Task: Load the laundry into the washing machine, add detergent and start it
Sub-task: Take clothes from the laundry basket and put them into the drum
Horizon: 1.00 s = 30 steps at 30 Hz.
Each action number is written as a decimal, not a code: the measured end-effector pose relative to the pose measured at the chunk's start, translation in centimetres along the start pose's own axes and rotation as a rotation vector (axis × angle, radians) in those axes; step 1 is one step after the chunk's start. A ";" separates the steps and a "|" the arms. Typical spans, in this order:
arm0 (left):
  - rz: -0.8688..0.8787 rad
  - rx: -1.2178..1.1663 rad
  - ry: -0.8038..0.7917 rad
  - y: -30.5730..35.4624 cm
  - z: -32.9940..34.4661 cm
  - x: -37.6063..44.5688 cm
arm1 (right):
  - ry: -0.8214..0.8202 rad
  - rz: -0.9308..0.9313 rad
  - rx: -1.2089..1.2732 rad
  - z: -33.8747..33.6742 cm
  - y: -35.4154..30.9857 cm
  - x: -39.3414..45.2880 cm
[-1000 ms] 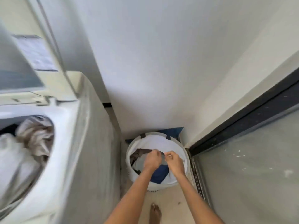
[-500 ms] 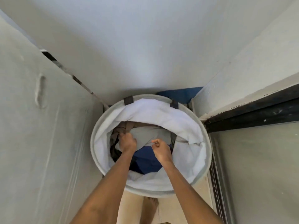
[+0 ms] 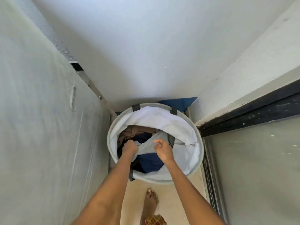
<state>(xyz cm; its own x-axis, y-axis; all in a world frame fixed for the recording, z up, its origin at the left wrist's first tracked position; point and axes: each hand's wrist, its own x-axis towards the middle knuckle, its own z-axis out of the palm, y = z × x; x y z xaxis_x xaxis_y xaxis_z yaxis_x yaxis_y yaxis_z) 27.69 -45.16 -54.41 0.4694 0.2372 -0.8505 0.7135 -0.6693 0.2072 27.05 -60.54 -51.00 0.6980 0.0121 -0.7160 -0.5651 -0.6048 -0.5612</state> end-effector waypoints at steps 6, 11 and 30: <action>0.325 -0.107 -0.070 4.5 -5.6 -12.2 | -0.028 -0.093 -0.373 -2.7 -4.7 -9.0; 0.521 -0.115 0.138 5.7 -11.2 -22.6 | 0.190 -0.231 -0.098 -5.6 -9.2 -18.8; 1.233 -0.842 0.260 10.9 -33.0 -60.7 | 0.465 -0.922 0.739 -25.9 -35.8 -52.0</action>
<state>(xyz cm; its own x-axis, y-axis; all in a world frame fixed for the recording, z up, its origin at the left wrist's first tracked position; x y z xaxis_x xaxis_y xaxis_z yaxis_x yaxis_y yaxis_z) 24.13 -43.66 15.42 0.9894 0.0204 0.1435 -0.1440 0.0283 0.9892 22.37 -60.17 17.10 0.9650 -0.1798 0.1909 0.2057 0.0678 -0.9763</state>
